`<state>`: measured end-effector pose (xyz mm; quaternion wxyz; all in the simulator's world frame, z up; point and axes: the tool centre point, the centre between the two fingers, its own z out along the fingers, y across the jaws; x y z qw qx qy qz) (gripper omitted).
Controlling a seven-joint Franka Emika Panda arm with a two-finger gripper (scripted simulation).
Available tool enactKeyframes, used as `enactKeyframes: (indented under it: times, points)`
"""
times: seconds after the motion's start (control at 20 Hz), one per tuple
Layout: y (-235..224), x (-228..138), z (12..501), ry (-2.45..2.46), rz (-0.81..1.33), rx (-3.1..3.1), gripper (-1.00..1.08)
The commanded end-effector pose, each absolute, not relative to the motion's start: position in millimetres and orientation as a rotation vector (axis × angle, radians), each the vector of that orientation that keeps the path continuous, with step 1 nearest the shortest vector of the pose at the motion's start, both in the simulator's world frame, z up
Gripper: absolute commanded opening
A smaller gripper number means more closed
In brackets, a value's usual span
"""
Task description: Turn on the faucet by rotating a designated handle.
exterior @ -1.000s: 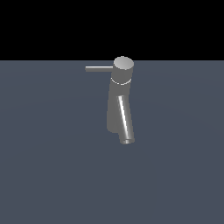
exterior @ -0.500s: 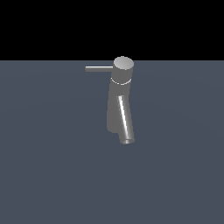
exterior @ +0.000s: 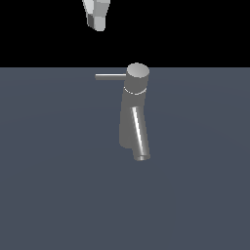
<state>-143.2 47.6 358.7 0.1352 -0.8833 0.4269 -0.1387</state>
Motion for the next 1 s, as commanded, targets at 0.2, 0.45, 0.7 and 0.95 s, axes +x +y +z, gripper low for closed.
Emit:
enactKeyframes:
  times: [0.2, 0.45, 0.7, 0.95]
  points:
    - [54.6, -117.0, 338.8, 1.395, -0.442, -2.414, -1.0]
    - [58.3, -94.9, 324.5, 1.508, -0.471, -2.295, -1.0]
    - [60.1, -72.2, 311.6, 1.612, -0.497, -2.175, -1.0]
    - [59.9, -53.6, 302.3, 1.689, -0.516, -2.077, -1.0]
